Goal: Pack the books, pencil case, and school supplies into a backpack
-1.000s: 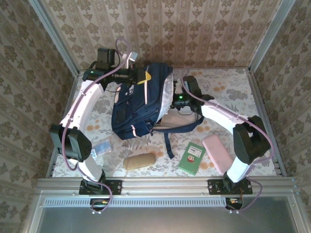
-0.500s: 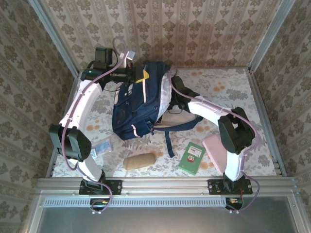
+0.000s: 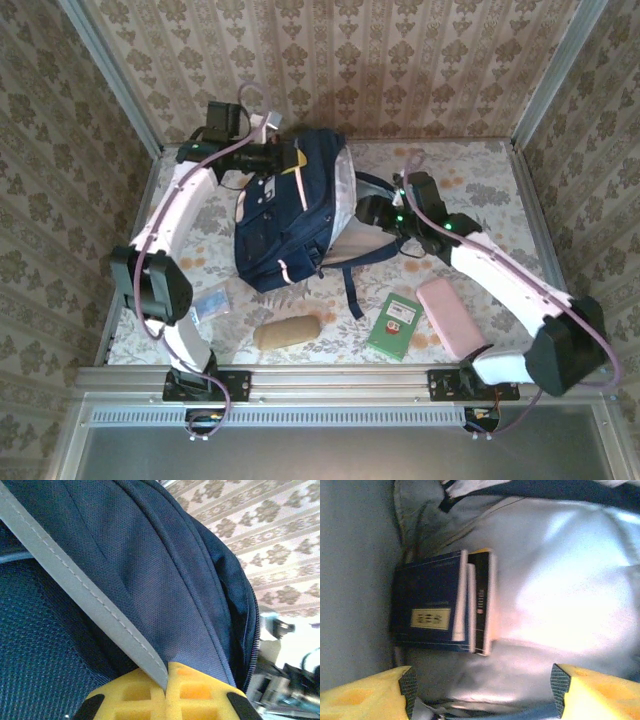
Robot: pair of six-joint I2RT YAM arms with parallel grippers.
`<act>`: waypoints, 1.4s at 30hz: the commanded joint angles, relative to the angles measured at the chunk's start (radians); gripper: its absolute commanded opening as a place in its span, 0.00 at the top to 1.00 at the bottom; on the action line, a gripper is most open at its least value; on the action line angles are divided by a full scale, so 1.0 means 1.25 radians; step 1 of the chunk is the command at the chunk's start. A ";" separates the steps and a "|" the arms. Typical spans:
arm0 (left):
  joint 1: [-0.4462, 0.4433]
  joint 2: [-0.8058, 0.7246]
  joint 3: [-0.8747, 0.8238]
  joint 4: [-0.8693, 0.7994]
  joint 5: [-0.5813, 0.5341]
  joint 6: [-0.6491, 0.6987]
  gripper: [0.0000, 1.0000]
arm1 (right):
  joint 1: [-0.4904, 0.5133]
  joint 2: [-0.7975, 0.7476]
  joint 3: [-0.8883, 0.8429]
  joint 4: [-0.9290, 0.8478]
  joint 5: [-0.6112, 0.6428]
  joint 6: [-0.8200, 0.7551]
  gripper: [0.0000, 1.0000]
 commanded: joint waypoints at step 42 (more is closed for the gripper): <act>-0.283 -0.221 -0.418 0.193 -0.244 -0.075 0.50 | -0.227 -0.293 -0.472 -0.340 0.066 0.298 0.00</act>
